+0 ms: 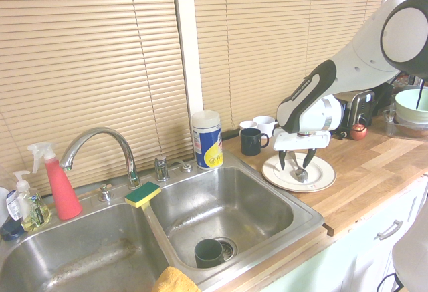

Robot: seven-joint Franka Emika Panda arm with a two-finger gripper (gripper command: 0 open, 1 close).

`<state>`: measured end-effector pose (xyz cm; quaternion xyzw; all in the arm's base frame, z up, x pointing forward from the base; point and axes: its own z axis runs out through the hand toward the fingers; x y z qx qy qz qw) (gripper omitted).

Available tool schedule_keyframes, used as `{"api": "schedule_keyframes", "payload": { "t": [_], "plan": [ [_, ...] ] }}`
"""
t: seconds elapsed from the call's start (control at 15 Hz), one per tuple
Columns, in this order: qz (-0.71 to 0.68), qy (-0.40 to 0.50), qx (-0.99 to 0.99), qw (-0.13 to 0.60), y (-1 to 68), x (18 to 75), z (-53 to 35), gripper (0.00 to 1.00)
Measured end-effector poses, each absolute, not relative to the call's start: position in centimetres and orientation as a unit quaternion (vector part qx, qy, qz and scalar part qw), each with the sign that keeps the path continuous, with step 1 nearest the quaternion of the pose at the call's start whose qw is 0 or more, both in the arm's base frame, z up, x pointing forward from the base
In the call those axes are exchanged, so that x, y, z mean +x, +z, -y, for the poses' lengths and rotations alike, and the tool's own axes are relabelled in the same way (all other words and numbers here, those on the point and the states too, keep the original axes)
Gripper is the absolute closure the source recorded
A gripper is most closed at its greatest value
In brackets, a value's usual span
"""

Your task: Put the spoon into the sink

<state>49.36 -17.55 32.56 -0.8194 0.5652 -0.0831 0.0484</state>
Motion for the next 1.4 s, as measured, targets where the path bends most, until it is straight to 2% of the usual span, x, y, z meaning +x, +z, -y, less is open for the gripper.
{"api": "schedule_keyframes", "payload": {
  "t": [1.4],
  "plan": [
    [-0.58, -0.086, -0.808, 0.054, 32.3, 49.6, 18.7, 1.0]
  ]
}}
